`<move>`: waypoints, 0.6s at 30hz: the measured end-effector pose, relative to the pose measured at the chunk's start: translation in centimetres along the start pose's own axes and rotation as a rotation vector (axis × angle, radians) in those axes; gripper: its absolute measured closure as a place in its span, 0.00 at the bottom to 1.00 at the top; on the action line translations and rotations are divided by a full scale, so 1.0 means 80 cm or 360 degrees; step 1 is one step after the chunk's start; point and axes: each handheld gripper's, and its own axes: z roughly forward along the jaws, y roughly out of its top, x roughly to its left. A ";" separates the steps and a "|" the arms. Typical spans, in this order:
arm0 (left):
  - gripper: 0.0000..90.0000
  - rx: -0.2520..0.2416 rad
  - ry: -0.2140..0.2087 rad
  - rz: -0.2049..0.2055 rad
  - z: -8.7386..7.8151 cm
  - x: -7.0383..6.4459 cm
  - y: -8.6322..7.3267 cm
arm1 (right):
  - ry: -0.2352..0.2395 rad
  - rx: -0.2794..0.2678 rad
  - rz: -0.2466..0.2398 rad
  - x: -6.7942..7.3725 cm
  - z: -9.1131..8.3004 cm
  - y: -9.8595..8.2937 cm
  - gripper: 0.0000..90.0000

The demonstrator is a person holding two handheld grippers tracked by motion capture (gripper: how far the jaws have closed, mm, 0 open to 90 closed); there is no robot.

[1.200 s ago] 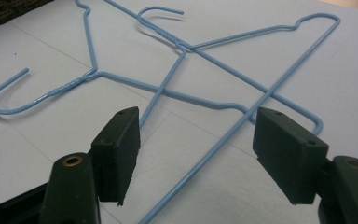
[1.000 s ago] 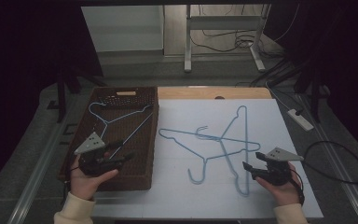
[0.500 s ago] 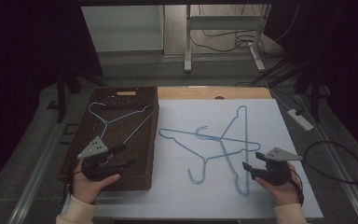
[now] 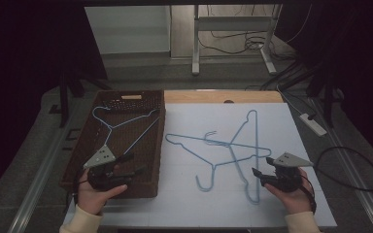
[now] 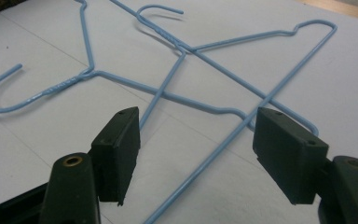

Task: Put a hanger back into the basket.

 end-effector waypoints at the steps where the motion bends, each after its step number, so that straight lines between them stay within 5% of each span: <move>1: 0.38 0.0004 0.0001 0.0003 0.000 -0.001 0.000 | -0.0008 0.0006 -0.0015 0.001 -0.001 0.002 0.37; 5: 0.39 -0.0003 0.0005 0.0009 -0.005 -0.002 -0.001 | -0.0082 0.0055 -0.0063 0.004 -0.007 0.008 0.41; 12: 0.40 -0.0038 -0.0015 -0.0001 -0.008 -0.001 -0.002 | 0.0036 0.0109 -0.0066 0.005 -0.008 0.012 0.55; 14: 0.40 -0.0026 -0.0018 -0.0002 -0.007 0.000 -0.003 | 0.0101 0.0192 -0.0063 0.006 -0.005 0.014 0.73; 15: 0.40 -0.0025 -0.0020 -0.0006 -0.006 0.000 -0.003 | 0.0139 0.0325 -0.0098 0.009 -0.001 0.017 0.84; 18: 0.40 -0.0018 -0.0023 -0.0008 -0.005 0.001 -0.004 | 0.0161 0.0452 -0.0153 0.015 0.005 0.019 0.94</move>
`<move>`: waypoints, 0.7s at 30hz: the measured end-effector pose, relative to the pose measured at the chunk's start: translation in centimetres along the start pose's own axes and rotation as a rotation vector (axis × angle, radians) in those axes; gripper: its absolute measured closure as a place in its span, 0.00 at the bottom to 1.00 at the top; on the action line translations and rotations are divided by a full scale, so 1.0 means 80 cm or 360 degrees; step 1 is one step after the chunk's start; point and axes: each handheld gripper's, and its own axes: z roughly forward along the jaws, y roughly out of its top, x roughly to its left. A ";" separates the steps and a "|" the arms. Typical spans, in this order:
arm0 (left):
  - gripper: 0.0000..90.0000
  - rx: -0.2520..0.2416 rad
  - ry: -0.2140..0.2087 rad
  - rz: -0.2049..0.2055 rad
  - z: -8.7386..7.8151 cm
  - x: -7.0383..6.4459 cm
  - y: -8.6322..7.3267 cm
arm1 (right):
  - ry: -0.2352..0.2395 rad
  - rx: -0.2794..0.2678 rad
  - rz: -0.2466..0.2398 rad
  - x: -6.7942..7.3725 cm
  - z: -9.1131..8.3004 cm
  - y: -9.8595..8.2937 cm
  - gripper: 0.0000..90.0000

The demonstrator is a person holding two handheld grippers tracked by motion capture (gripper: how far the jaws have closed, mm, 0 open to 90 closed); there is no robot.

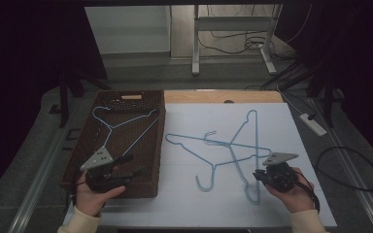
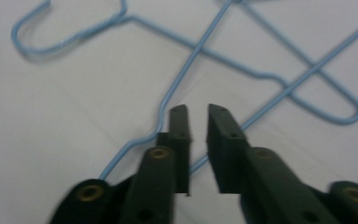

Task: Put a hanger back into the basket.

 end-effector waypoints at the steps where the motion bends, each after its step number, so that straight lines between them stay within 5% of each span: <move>1: 0.40 0.0000 -0.0001 -0.0002 0.000 0.000 0.000 | -0.0014 0.0037 -0.0013 0.002 0.004 0.001 0.97; 12: 0.41 -0.0016 0.0015 0.0018 0.002 -0.003 0.000 | 0.0053 0.0170 -0.0050 0.003 0.041 0.010 1.00; 21: 0.41 0.0001 0.0000 0.0015 0.005 -0.002 -0.001 | 0.0182 0.0225 -0.0111 0.037 0.041 0.001 1.00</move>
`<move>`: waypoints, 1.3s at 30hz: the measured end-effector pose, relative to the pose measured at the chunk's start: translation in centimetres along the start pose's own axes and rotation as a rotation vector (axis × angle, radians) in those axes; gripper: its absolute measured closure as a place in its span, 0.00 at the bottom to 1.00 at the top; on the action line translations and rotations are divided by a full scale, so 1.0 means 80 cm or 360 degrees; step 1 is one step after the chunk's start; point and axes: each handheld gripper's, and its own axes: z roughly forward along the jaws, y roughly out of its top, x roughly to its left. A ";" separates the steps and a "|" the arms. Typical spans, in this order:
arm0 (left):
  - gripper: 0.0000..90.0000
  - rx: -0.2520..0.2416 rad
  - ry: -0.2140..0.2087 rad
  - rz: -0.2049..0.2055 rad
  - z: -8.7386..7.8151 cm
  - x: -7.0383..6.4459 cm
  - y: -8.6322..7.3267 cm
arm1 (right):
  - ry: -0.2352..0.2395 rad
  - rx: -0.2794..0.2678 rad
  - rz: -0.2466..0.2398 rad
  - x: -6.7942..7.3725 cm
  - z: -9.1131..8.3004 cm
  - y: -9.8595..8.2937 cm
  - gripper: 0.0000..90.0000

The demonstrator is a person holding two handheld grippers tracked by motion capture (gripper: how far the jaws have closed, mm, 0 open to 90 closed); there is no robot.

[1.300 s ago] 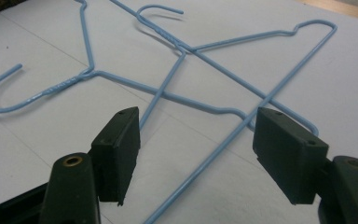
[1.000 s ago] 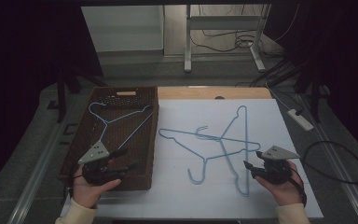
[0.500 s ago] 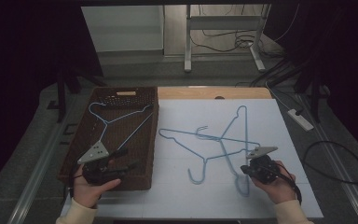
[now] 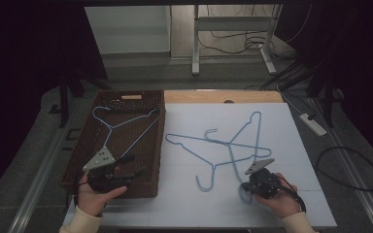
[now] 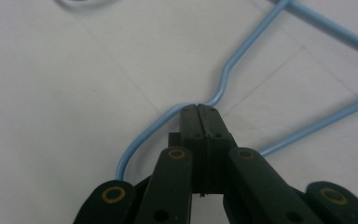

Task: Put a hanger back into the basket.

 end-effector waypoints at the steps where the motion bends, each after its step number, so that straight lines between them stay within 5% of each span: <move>1: 0.41 0.0001 -0.0001 0.0001 0.000 0.000 0.000 | 0.0017 0.0004 -0.0013 0.002 0.001 0.000 1.00; 15: 0.41 0.0009 -0.0034 -0.0013 0.002 0.001 0.001 | 0.0143 -0.0011 -0.0114 0.039 0.006 0.003 1.00; 26: 0.40 0.0014 -0.0036 -0.0020 0.002 0.003 0.000 | 0.0323 -0.0039 -0.0138 0.053 0.014 0.007 1.00; 39: 0.40 0.0017 -0.0030 -0.0025 0.002 0.005 -0.001 | 0.0391 -0.0058 -0.0259 0.082 0.024 0.021 1.00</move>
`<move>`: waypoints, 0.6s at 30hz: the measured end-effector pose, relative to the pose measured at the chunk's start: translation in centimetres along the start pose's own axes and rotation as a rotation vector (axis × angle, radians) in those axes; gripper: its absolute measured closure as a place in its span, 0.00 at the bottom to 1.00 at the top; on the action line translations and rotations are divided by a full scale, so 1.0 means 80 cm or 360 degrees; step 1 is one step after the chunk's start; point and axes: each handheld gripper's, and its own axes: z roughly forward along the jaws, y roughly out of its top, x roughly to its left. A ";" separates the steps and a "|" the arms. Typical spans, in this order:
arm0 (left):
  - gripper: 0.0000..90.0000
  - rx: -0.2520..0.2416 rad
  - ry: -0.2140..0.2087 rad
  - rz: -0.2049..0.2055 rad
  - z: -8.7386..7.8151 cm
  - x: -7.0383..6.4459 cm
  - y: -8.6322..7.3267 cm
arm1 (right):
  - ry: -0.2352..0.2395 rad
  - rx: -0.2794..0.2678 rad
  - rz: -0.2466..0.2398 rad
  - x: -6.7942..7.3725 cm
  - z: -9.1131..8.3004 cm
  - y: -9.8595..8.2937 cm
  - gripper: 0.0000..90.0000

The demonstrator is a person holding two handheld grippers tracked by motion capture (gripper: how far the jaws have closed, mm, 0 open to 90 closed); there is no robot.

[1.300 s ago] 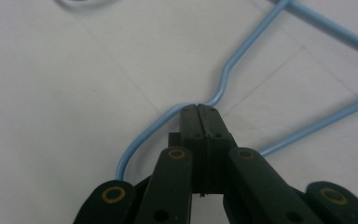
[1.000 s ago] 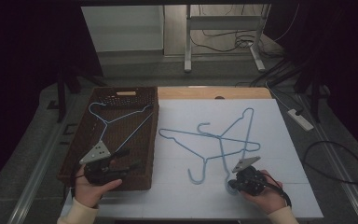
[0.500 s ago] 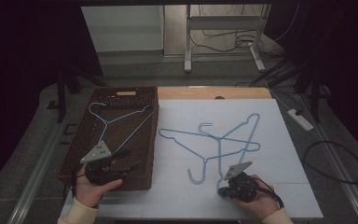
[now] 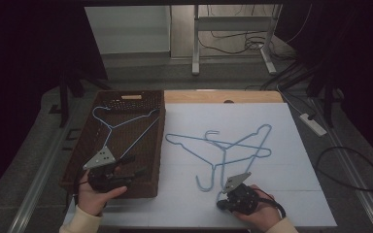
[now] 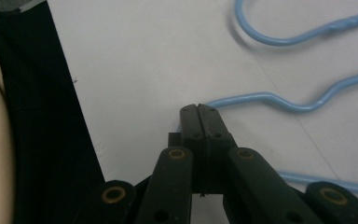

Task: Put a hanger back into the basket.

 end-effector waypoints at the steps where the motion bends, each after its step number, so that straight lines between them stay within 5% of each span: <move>1: 0.40 0.0001 0.0000 -0.0002 0.000 0.000 0.000 | 0.0007 -0.0012 -0.0005 0.000 0.000 0.000 1.00; 18: 0.40 0.0001 0.0000 0.0006 -0.002 0.000 0.000 | 0.0065 -0.0054 -0.0110 0.023 0.025 0.025 1.00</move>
